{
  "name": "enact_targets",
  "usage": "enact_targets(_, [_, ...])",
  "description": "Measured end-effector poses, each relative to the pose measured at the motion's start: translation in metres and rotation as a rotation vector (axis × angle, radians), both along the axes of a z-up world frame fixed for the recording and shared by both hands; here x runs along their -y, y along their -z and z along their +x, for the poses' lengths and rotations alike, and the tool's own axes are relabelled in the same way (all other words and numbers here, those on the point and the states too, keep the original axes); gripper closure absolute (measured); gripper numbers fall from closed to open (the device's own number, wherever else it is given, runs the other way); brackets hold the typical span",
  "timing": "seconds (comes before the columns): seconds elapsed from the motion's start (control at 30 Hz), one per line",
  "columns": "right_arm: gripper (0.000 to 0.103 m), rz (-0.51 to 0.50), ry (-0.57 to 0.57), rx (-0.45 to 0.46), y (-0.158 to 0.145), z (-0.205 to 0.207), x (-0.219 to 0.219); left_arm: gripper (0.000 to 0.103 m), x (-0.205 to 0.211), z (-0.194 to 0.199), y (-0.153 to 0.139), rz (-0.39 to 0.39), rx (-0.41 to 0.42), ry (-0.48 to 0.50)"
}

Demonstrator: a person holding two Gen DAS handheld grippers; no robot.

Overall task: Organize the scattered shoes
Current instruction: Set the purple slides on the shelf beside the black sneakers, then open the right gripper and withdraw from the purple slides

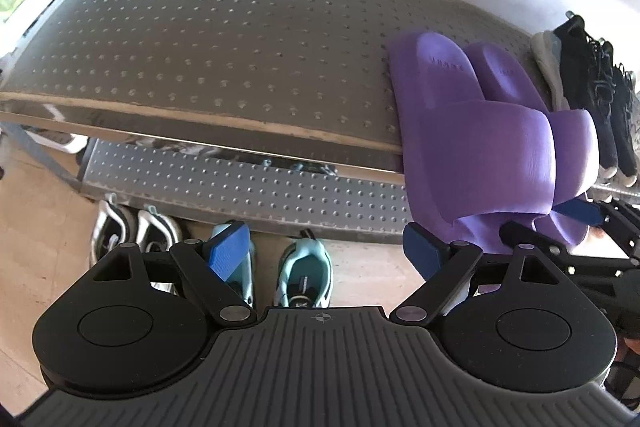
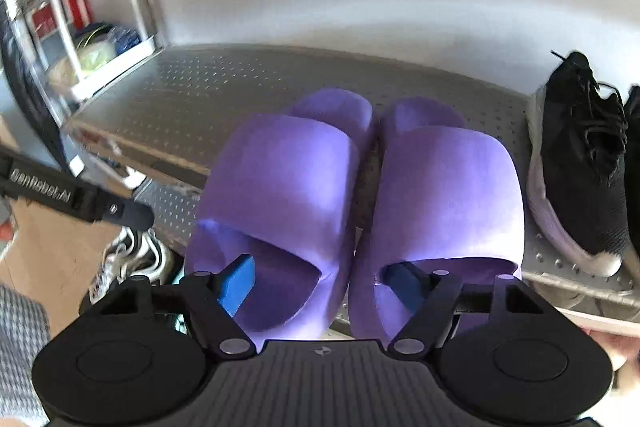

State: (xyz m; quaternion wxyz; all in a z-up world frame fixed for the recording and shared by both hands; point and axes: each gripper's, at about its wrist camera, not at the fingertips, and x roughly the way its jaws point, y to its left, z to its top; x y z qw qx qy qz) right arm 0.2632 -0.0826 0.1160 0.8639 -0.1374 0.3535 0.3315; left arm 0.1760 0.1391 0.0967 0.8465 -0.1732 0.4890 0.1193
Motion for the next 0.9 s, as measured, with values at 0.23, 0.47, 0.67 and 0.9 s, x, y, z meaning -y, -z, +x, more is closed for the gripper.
enact_targets(0.23, [0.046, 0.008, 0.11, 0.078, 0.008, 0.006, -0.012, 0.015, -0.003, -0.001, -0.002, -0.011, 0.003, -0.004])
enact_targets(0.47, [0.049, 0.046, 0.284, 0.127, 0.016, 0.018, -0.041, 0.015, -0.005, -0.002, -0.003, -0.012, 0.007, -0.011])
enact_targets(0.67, [0.049, 0.043, 0.365, 0.169, 0.022, 0.045, -0.061, 0.015, -0.014, -0.004, -0.001, -0.024, -0.002, -0.034])
enact_targets(0.9, [0.051, 0.037, 0.367, 0.185, 0.022, 0.075, -0.055, 0.015, -0.02, -0.004, -0.001, -0.04, -0.003, -0.042])
